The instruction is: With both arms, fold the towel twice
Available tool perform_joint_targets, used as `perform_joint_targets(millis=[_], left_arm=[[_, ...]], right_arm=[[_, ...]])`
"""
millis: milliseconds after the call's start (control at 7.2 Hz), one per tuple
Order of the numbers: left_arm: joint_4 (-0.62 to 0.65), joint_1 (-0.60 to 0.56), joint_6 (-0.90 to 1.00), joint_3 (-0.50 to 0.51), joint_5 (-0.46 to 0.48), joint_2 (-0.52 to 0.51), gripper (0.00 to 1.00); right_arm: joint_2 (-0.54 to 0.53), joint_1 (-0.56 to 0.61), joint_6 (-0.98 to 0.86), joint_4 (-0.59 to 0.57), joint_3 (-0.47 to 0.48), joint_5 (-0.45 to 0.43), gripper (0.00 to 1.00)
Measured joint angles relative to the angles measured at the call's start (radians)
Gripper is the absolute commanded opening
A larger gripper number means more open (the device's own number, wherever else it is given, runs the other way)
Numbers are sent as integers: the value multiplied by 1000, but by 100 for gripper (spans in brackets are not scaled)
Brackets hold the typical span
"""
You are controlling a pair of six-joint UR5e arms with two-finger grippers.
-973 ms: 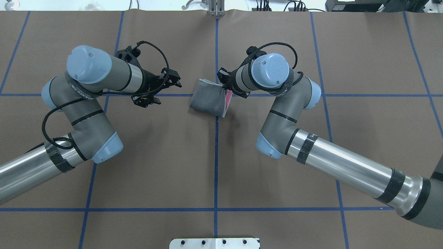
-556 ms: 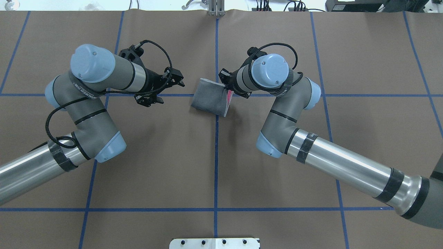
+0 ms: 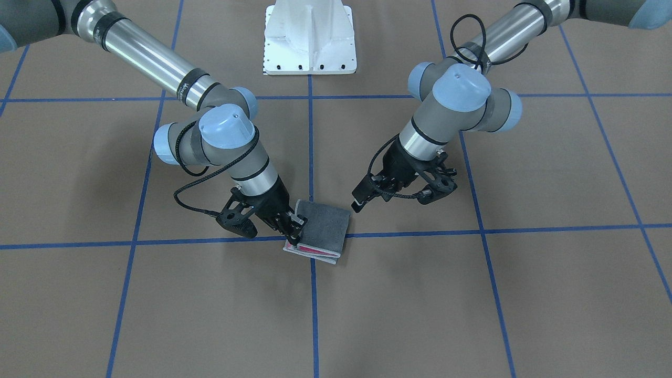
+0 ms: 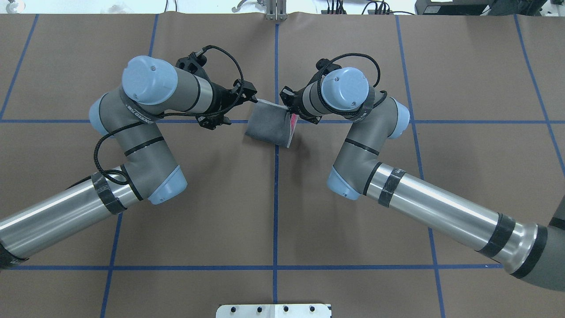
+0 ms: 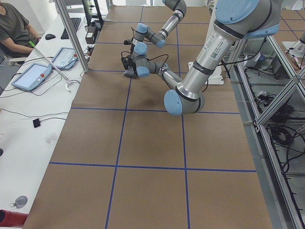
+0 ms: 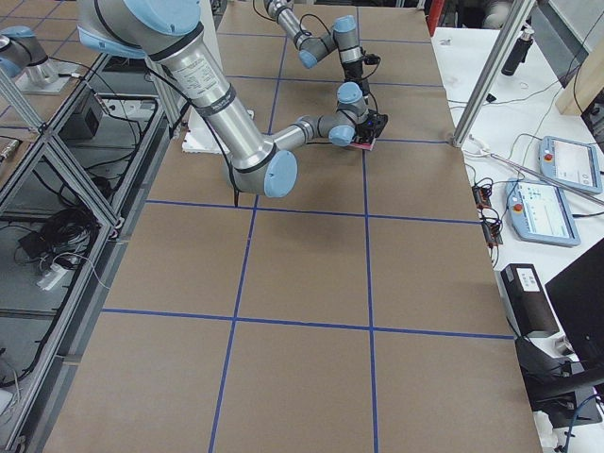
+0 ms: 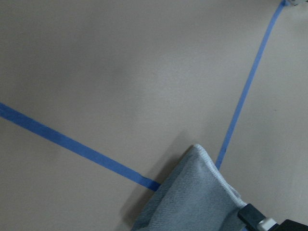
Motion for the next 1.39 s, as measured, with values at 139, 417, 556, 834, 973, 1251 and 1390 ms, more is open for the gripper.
perform_joint_targets(millis=[139,417,556,834,973,1251,1390], left_arm=[[-66,15,-1,37,37,-9,72],[-173,33,-11,93,85,-13,0],[-187,38,-22,102,91,-15,0],[-194,57,-29,116,94,-17,0],[-194,65,-29,124,95,-18,0],[-195,71,-28,139,95,-21,0],[-195,71,-27,146,95,-24,0]], right_arm=[[0,0,-1,0,-2,1,0],[0,1,-3,0,-3,1,0],[0,1,-3,0,-3,1,0],[0,1,-3,0,-3,1,0],[0,1,-3,0,-5,1,0],[0,2,-3,1,-10,1,0],[0,2,-3,2,-12,1,0]])
